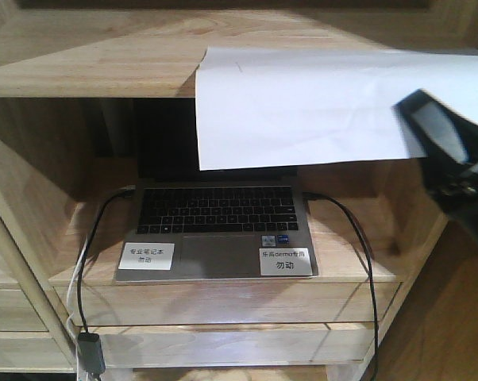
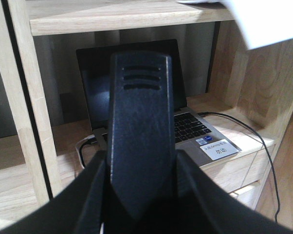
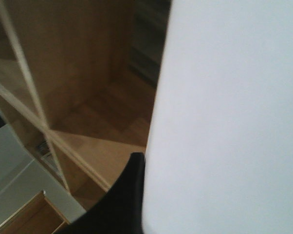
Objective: Grab stapler and paper to desk for stapling
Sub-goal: 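Close the right gripper on the edge of the white paper, then pull the paper down off the shelf toward the robot with the right gripper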
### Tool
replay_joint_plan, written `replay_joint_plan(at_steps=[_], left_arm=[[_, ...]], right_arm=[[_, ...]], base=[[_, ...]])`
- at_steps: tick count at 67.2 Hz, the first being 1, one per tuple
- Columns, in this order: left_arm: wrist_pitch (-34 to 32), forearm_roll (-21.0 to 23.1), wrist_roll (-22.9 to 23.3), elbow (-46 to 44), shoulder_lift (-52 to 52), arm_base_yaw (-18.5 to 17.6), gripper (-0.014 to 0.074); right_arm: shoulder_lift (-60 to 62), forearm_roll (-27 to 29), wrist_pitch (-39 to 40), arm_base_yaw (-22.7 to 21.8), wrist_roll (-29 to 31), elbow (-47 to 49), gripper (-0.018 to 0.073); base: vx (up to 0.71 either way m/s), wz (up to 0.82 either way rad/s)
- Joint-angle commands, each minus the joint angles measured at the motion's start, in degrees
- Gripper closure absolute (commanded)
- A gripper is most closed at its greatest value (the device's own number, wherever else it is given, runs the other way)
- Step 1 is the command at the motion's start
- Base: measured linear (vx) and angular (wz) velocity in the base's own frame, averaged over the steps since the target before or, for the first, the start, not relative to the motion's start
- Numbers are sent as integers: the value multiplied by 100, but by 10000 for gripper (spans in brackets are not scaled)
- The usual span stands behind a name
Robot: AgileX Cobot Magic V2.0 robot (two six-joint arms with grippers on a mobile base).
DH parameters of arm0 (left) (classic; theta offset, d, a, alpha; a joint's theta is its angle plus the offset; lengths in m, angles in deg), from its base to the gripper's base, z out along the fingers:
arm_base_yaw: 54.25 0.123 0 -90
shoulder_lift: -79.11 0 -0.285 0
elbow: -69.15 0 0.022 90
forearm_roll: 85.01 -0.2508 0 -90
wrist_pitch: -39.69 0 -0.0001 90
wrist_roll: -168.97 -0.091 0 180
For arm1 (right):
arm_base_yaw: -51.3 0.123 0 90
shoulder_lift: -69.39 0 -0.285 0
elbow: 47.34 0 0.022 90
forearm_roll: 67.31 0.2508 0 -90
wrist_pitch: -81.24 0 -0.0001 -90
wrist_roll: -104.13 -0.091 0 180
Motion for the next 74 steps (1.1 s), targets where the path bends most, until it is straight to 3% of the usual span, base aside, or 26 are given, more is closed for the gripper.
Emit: replay_joint_plan(at_steps=[1, 39, 74], left_arm=[[-716, 13, 29, -161, 78, -36, 603], [-716, 13, 29, -161, 78, -36, 603], [-716, 13, 29, -161, 78, -36, 603]], right_arm=[[493, 3, 801, 1, 118, -59, 567], [2812, -20, -438, 1, 138, -1883, 565], [2968, -22, -799, 1, 119, -2282, 566]], base=[[0, 0], [0, 0], [0, 0]])
